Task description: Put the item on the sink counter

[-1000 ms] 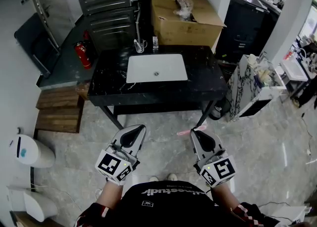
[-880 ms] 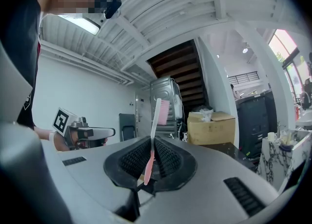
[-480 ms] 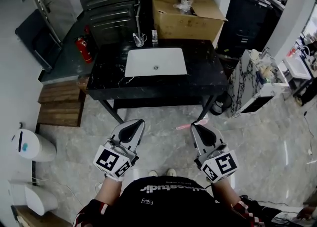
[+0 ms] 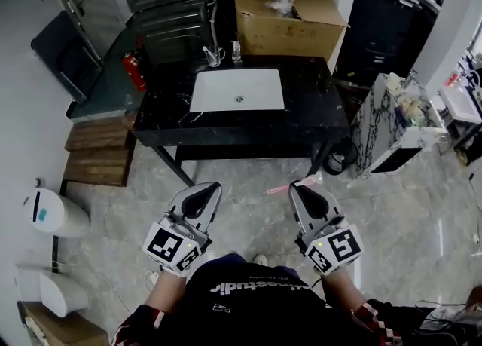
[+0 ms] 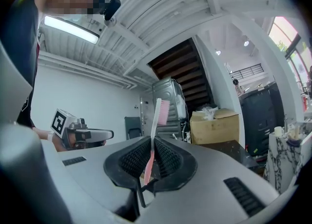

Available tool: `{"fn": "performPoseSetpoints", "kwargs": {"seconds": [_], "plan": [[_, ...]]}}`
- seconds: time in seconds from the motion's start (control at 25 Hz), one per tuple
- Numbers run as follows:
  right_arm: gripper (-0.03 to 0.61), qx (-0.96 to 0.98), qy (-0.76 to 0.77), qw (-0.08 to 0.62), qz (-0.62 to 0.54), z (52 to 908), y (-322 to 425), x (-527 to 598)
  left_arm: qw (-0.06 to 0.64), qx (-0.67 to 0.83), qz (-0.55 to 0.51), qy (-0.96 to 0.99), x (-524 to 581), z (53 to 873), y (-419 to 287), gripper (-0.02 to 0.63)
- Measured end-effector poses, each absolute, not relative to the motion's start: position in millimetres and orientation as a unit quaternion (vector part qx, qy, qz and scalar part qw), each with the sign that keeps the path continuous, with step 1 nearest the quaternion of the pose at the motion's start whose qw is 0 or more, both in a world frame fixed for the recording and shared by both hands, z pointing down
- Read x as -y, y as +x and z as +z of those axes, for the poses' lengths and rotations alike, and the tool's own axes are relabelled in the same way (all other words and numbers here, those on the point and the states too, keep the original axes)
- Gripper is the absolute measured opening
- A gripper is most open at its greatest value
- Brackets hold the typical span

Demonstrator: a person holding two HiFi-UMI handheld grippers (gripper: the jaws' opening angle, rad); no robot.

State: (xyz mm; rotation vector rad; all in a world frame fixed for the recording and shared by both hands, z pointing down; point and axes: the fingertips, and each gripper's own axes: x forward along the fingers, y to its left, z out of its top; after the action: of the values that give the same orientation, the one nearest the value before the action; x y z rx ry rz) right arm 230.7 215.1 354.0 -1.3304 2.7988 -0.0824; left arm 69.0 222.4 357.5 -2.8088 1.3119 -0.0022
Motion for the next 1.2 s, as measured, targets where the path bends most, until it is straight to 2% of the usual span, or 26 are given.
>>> {"fn": "performPoseSetpoints", "kwargs": {"seconds": [0.6, 1.2], "plan": [[0.055, -0.9, -0.432, 0.005, -0.051, 382, 218, -170, 0.005, -0.429, 0.011, -0.903, -163, 377, 49, 0.014], [0.055, -0.903, -0.427, -0.029, -0.026, 365, 110, 4, -0.005, -0.42, 0.052, -0.906, 17, 378, -56, 0.015]]}}
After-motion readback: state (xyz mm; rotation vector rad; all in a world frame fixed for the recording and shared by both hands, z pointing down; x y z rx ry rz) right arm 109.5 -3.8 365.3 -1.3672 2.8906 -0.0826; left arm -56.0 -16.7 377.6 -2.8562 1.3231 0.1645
